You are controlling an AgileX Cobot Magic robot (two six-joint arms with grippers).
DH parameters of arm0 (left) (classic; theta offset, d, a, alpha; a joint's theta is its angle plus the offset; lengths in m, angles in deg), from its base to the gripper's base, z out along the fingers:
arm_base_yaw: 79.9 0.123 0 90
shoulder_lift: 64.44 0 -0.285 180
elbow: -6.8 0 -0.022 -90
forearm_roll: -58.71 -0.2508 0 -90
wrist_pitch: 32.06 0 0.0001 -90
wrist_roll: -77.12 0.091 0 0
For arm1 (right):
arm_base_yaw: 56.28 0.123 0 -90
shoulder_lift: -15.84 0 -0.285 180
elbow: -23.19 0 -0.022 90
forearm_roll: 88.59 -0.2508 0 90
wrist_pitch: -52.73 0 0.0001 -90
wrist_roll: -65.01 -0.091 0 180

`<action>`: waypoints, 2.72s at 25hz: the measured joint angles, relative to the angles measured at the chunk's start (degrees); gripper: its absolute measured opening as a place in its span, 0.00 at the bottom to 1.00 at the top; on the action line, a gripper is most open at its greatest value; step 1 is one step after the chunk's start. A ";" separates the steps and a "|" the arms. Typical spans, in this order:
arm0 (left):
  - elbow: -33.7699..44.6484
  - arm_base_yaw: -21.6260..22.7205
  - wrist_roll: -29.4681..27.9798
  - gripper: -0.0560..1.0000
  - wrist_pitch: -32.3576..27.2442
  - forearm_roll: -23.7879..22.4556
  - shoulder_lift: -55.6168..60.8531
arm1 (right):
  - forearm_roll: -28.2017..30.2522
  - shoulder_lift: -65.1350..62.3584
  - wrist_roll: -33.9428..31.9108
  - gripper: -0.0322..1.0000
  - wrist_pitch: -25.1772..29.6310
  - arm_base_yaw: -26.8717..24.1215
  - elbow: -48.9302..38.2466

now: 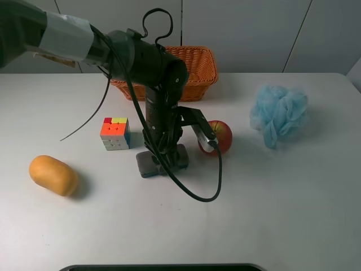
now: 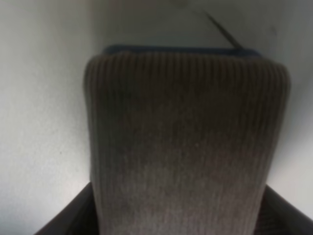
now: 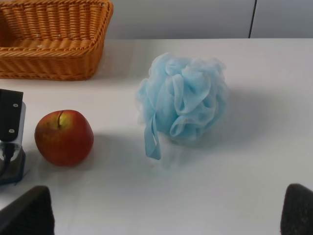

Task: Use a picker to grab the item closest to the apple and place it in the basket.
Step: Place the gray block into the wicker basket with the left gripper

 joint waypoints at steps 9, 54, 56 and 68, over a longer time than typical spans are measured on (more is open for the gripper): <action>-3.83 0.00 -3.31 0.57 -10.03 -4.87 7.38 | 0.00 0.00 0.00 0.71 0.00 0.00 0.00; -31.20 19.05 -11.89 0.57 21.49 1.02 -8.33 | 0.00 0.00 0.00 0.71 0.00 0.00 0.00; -31.20 19.05 -11.79 0.57 21.73 1.77 -8.83 | 0.00 0.00 0.00 0.71 0.00 0.00 0.00; -31.20 19.05 -11.87 0.75 21.76 6.62 -8.48 | 0.00 0.00 0.00 0.71 0.00 0.00 0.00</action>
